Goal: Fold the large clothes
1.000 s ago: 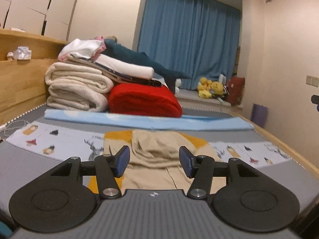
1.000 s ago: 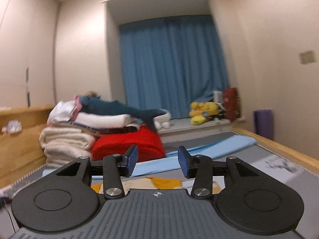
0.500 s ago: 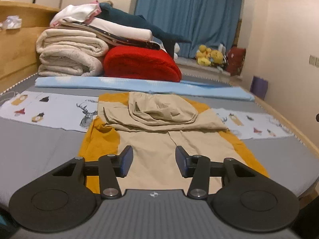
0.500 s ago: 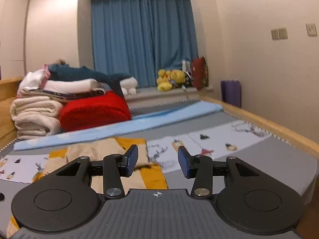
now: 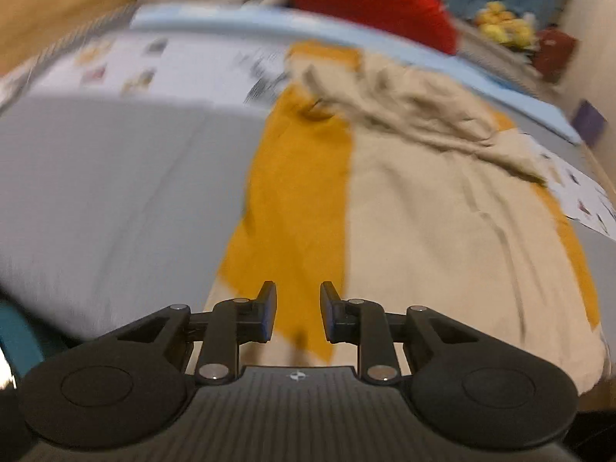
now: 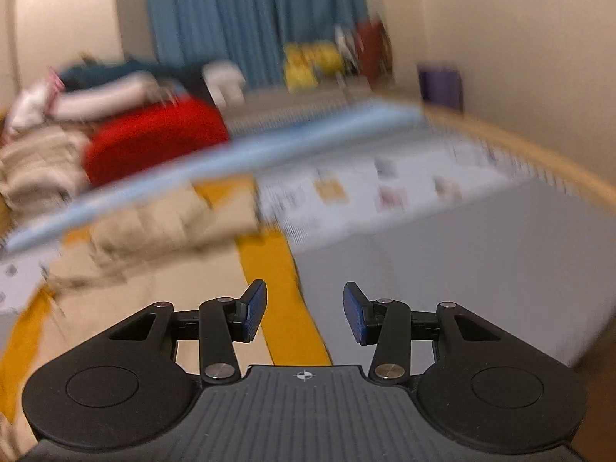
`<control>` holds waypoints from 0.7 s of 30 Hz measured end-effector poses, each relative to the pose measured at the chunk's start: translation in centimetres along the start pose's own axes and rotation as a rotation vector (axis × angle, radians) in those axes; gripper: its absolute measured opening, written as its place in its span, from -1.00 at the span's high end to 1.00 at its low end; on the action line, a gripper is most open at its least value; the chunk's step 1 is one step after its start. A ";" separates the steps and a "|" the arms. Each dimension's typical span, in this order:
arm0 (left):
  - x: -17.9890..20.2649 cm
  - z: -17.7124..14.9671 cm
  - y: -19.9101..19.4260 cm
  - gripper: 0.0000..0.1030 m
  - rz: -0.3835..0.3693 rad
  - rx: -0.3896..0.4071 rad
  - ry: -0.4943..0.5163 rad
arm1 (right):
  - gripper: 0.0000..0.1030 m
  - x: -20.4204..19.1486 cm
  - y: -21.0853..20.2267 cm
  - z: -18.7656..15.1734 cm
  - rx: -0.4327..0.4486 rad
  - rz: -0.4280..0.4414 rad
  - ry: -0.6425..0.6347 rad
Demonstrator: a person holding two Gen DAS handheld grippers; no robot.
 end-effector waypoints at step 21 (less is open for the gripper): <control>-6.3 -1.6 3.7 0.26 0.140 -0.110 -0.136 | 0.11 -0.4 8.6 -9.5 -0.460 -0.135 -0.038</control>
Point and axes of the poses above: each gripper's, at about its wrist camera, not at the fingertips, and y roughly the way its jaws point, x to its right, z to its top, the point moved 9 cm from there along y, roughly the way its jaws point, and after that the axes turned 14 degrees about -z, right-handed, at the moved point
